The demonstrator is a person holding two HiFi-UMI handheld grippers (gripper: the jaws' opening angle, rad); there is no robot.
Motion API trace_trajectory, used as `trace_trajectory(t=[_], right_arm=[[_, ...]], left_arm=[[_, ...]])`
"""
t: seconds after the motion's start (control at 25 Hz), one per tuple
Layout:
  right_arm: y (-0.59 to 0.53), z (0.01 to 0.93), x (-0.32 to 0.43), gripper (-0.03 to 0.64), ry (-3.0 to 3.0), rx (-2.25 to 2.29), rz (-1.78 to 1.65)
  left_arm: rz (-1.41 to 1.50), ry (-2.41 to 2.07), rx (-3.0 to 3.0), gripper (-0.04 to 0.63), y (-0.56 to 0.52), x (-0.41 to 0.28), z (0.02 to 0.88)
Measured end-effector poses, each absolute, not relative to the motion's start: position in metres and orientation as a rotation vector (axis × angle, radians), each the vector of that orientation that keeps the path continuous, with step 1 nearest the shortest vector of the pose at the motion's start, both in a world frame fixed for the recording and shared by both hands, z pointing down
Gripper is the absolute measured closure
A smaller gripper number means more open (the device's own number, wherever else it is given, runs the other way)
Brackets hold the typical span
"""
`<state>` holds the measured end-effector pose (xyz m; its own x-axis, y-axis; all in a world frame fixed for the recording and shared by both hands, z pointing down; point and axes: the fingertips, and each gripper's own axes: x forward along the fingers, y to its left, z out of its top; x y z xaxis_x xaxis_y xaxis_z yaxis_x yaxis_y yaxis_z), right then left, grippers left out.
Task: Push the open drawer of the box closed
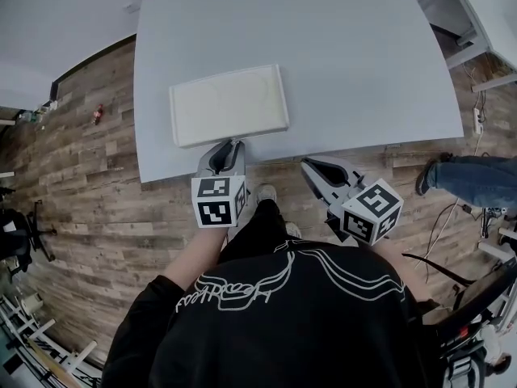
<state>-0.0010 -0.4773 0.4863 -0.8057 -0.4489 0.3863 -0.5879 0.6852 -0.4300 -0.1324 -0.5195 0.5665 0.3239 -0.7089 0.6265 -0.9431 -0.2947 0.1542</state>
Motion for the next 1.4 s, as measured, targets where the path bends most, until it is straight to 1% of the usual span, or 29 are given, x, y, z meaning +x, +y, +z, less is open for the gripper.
trace_trajectory(t=[0.08,0.2,0.44,0.68,0.84,0.92,1.16,1.4], right_arm=[[-0.476,0.486,0.000,0.607,-2.647,0.830,0.802],[-0.470,0.479,0.003,0.607,-2.656,0.823,0.786],[-0.442,0.457,0.010,0.607,-2.697,0.784,0.729],[-0.419,0.424,0.017,0.607,-2.756,0.693,0.607],[-0.405,0.395,0.025,0.607,-2.818,0.681,0.609],[-0.401,0.381,0.028,0.607,-2.850,0.678,0.609],[-0.378,0.333,0.029,0.607,-2.965,0.579,0.545],[-0.363,0.318,0.030,0.607,-2.987,0.539,0.489]], left_arm=[[0.617,-1.433,2.099,0.503,-0.520,-0.130,0.568],[0.588,-1.400,2.088,0.442,-0.516,-0.127,0.563],[0.479,-1.337,2.095,0.440,-0.476,-0.117,0.531],[0.306,-1.209,2.216,0.499,-0.430,-0.089,0.472],[0.149,-1.026,2.381,0.554,-0.393,-0.058,0.413],[0.133,-0.961,2.476,0.588,-0.379,-0.046,0.385],[0.137,-0.834,2.661,0.588,-0.350,-0.014,0.330],[0.092,-0.803,2.676,0.588,-0.344,-0.003,0.316]])
